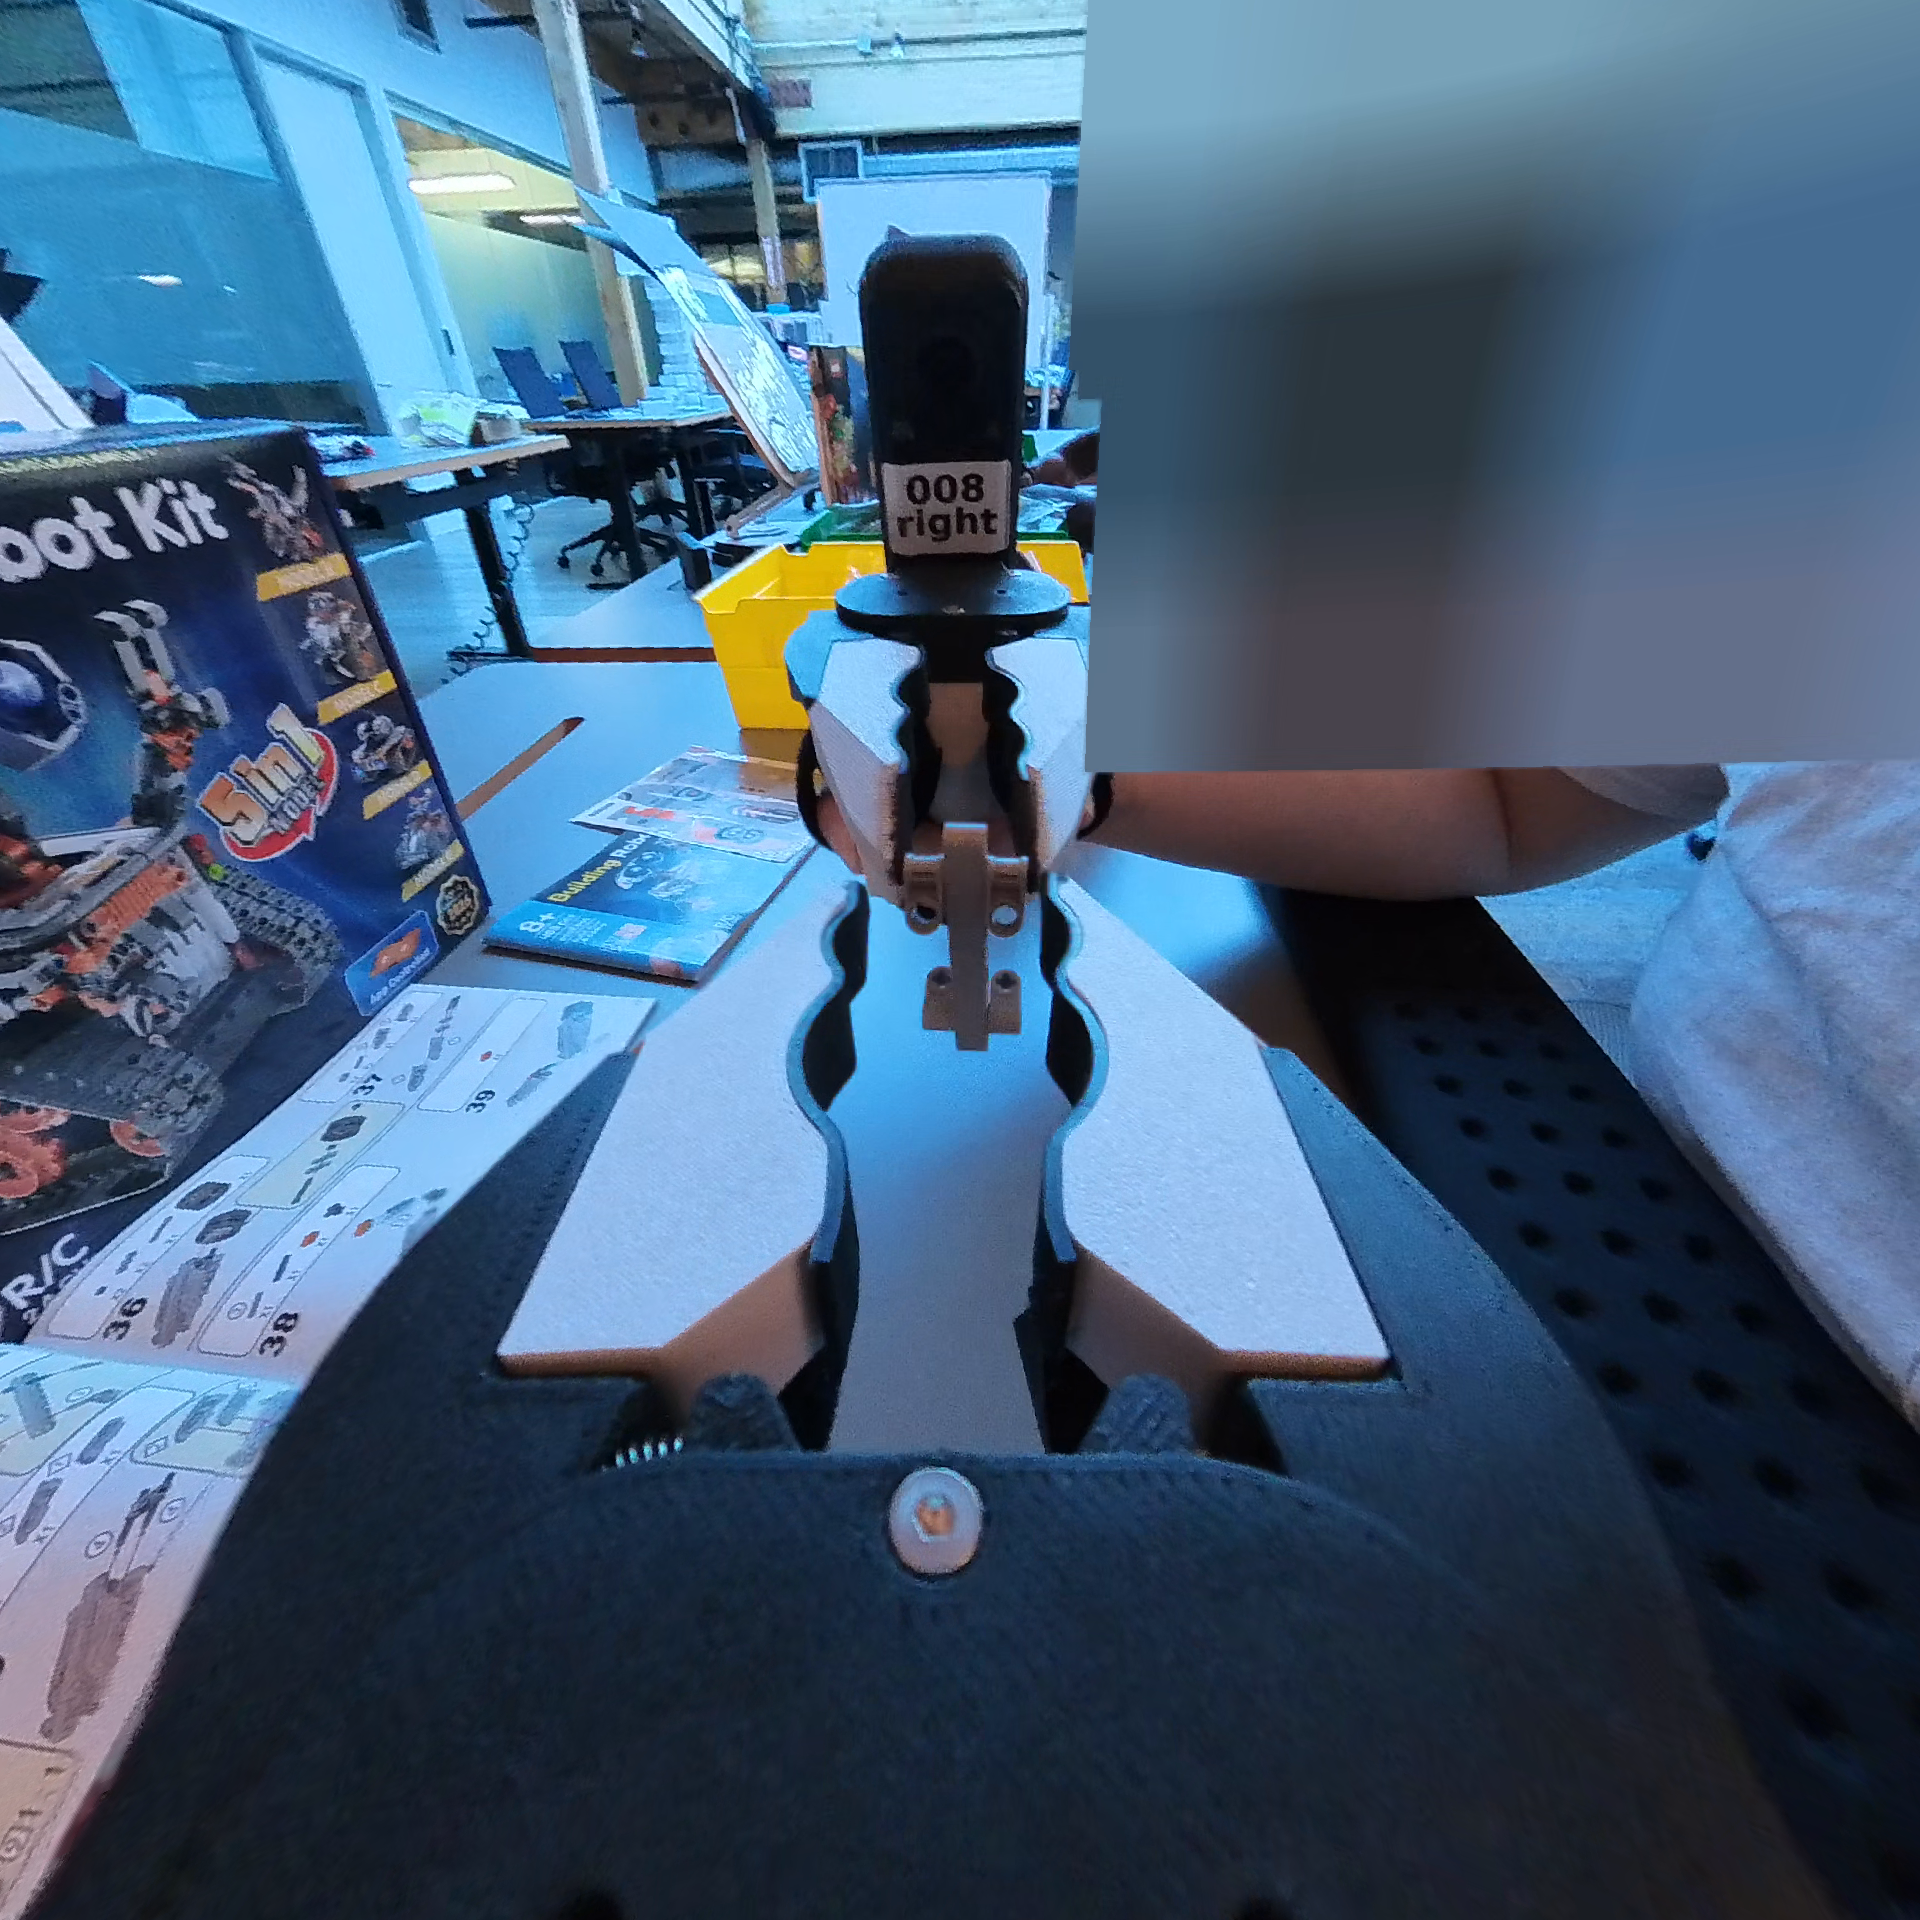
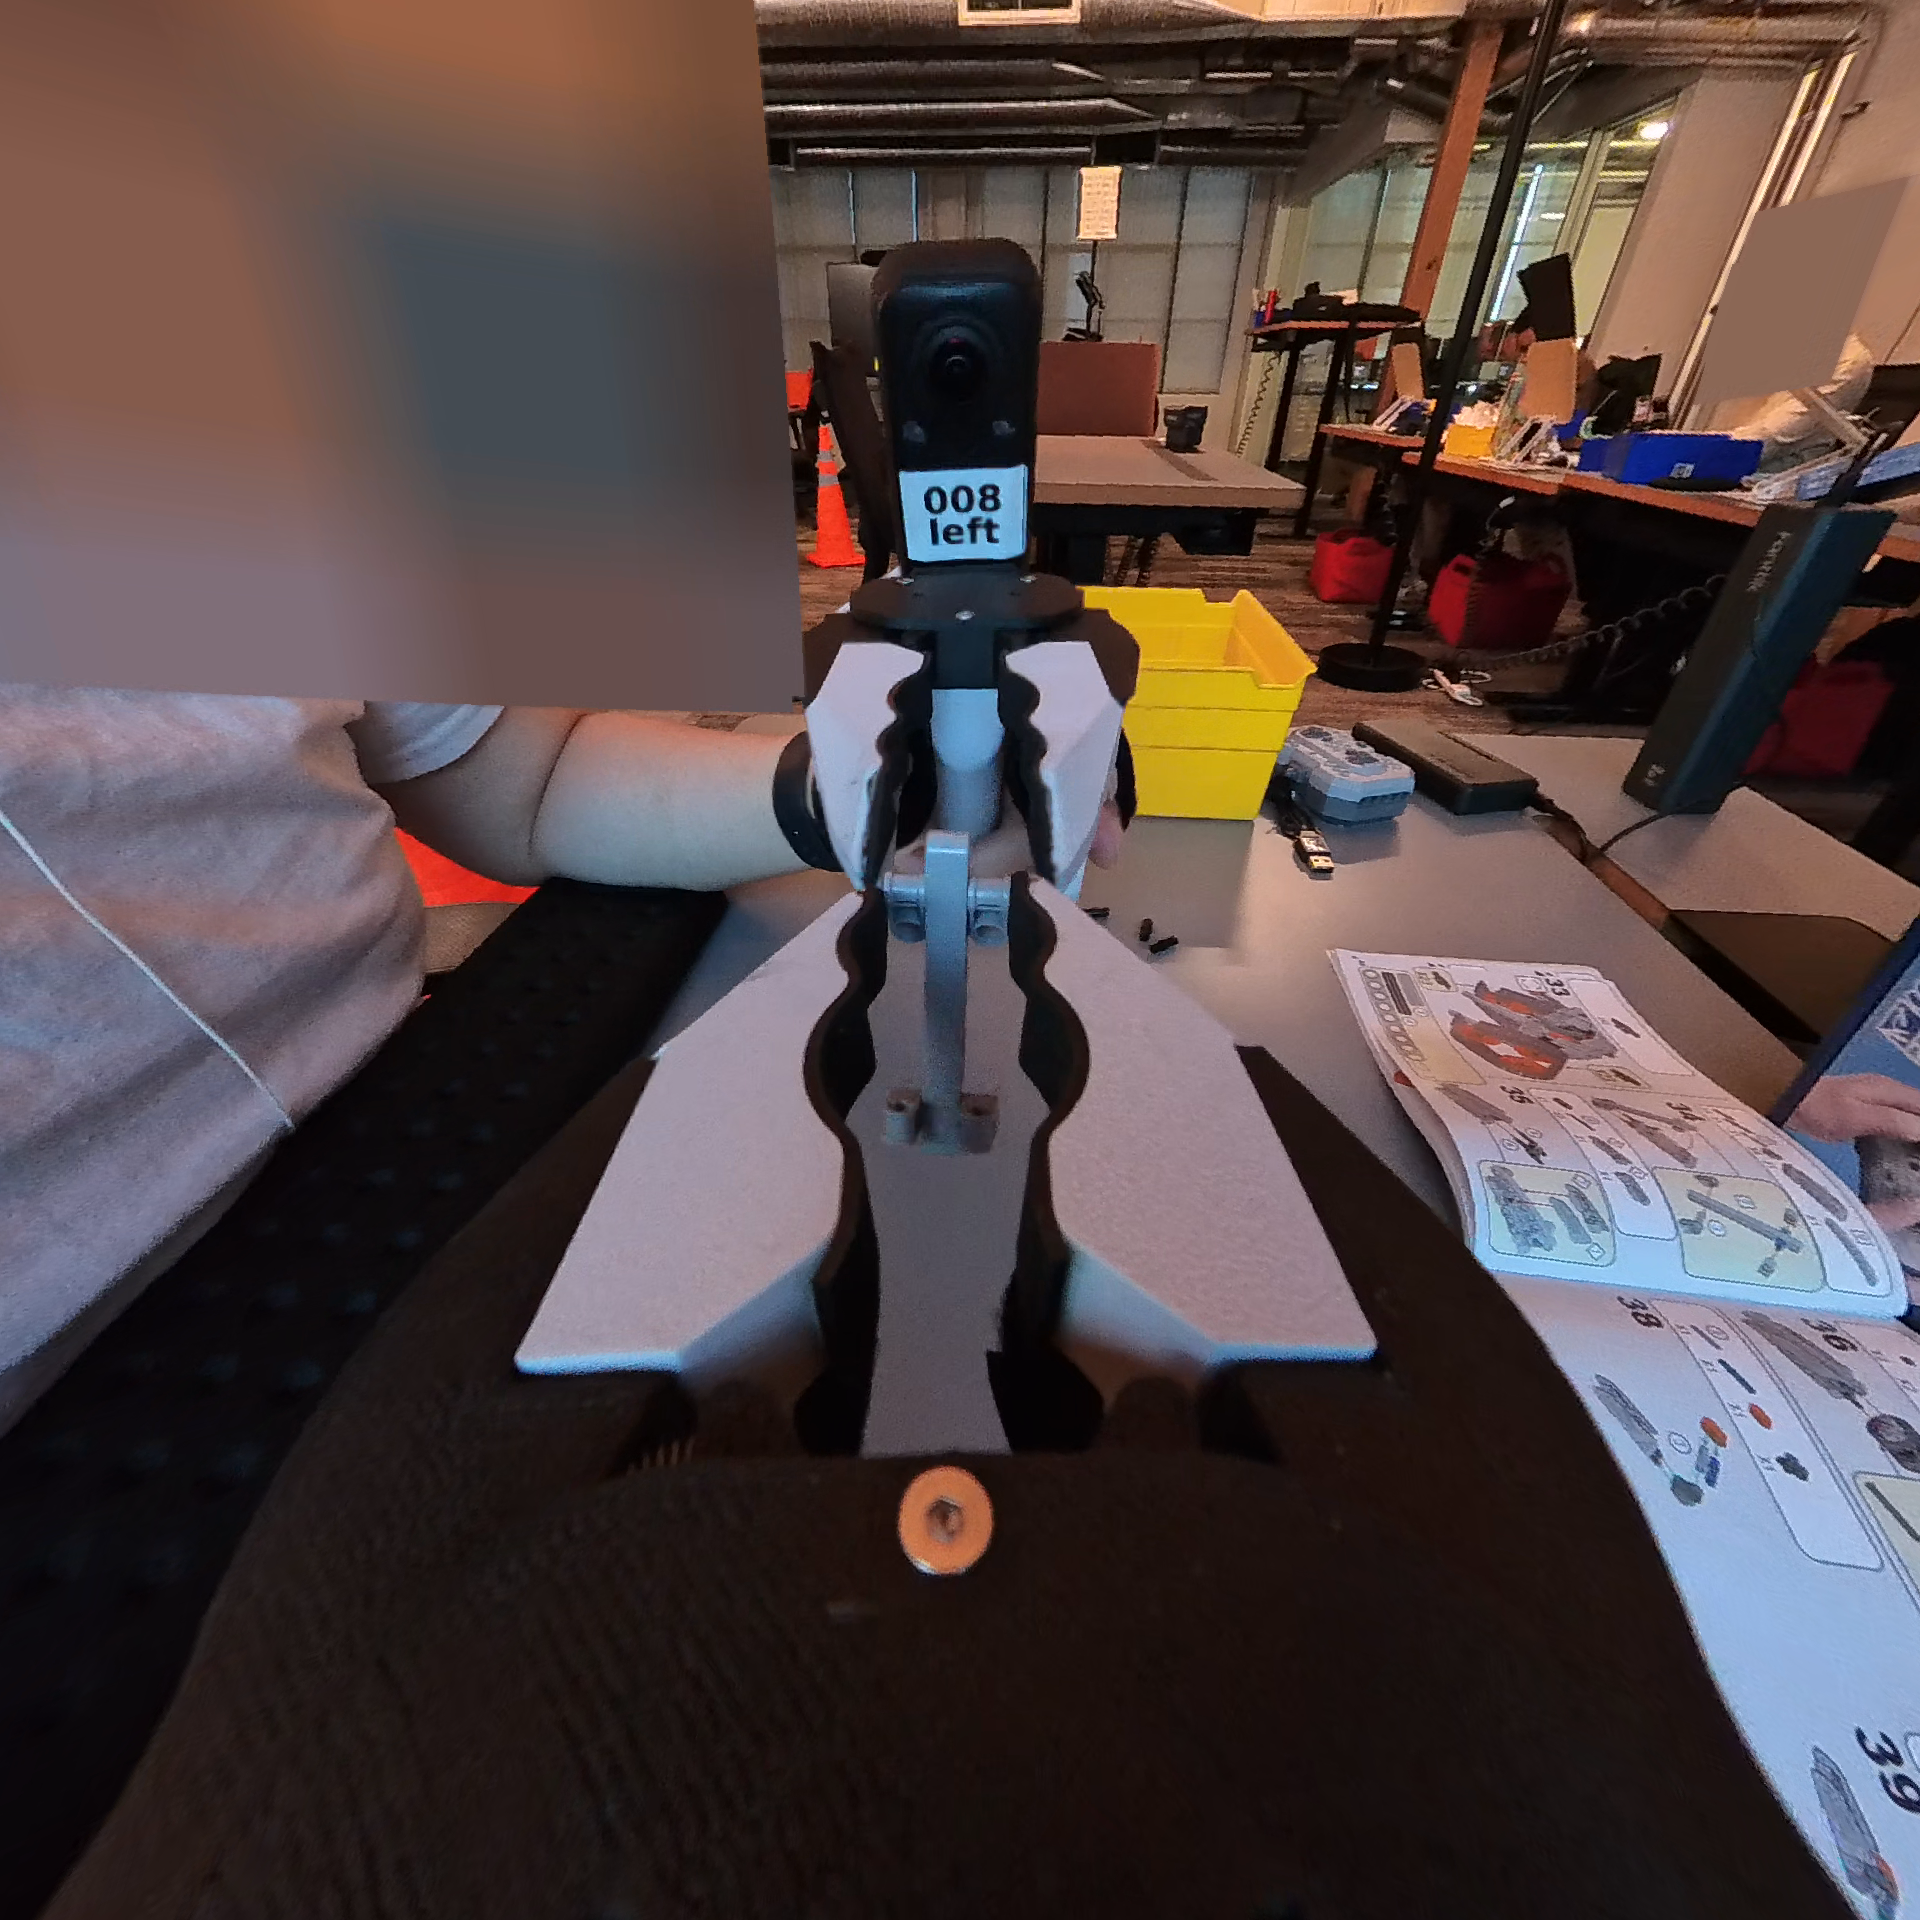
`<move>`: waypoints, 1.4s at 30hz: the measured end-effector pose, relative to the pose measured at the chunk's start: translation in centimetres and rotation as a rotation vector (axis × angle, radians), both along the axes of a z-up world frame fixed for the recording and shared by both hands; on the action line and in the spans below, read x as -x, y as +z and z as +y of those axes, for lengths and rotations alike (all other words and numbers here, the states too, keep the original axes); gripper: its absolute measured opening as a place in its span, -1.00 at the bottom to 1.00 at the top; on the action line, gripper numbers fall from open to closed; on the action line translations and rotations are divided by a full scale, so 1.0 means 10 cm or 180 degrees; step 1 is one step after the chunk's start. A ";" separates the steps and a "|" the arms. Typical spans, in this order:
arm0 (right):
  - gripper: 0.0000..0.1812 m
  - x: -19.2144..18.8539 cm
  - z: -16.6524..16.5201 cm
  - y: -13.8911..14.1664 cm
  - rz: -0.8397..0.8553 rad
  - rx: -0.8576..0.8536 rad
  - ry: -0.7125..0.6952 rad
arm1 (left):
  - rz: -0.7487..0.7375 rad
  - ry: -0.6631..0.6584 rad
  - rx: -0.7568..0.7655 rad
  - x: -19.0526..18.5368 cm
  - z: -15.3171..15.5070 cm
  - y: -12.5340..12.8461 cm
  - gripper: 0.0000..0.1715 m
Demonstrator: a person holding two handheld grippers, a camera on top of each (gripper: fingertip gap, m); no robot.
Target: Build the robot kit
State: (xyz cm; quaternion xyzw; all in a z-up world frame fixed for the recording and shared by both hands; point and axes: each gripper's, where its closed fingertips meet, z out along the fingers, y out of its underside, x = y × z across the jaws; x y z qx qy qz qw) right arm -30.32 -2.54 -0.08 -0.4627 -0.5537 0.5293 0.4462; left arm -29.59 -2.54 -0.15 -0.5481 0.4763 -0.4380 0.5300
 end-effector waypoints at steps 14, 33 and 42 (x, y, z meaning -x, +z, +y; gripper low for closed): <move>-0.74 0.01 -0.10 -0.03 0.0001 -0.0043 0.0173 | 0.0178 -0.0118 -0.0241 -0.04 -0.11 -0.08 -0.77; -0.75 0.01 -0.11 -0.05 0.0041 -0.0003 0.0289 | 0.0253 -0.0215 -0.0185 -0.03 -0.13 -0.10 -0.77; -0.75 0.01 -0.15 -0.05 -0.0003 -0.0136 0.0311 | 0.0342 -0.0203 -0.0360 -0.04 -0.17 -0.11 -0.76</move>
